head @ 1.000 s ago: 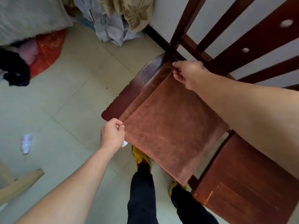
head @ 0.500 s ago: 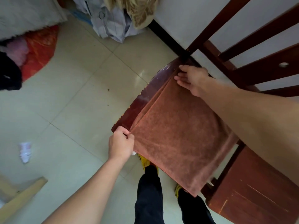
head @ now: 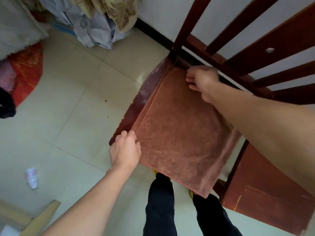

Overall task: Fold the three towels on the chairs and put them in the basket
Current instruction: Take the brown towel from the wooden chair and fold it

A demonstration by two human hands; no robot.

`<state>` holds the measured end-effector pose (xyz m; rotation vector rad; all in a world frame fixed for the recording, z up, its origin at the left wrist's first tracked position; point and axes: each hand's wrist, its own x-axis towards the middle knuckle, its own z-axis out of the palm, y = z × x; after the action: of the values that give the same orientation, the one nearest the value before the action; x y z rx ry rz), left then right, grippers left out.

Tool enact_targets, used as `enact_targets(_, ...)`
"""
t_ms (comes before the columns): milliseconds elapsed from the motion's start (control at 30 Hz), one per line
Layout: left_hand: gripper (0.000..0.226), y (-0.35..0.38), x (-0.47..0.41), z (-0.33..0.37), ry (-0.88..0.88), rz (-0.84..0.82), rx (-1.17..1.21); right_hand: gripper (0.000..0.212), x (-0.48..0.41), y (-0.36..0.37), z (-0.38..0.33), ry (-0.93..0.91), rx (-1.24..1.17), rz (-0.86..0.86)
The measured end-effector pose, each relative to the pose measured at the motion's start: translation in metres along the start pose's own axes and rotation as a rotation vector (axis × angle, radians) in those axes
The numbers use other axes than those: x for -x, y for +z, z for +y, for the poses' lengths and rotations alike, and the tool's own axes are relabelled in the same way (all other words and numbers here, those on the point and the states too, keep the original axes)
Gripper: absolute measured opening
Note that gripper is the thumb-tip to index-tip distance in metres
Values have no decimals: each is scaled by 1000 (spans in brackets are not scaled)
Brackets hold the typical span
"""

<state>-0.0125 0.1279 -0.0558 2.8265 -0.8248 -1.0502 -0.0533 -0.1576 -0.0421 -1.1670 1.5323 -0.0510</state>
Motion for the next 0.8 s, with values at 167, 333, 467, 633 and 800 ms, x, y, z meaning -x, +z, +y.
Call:
enact_targets(167,18,-1,12,32,278,-80,-9,12,54,-38,69,195,-44,-20)
enact_targets(333,34,1,7,43,188,-267,-29,20,87,-99,151,399,-124,156)
enact_targets(467,37,7,11,53,197,-265,-168,13,75,-147,167,337,-75,382)
enact_targets(633,35,23,16,75,365,-148,-244,42,38,-170,145,178,22,474)
enact_targets(800,34,18,-8,90,514,50,-247,50,14,-183,137,203,-5,372)
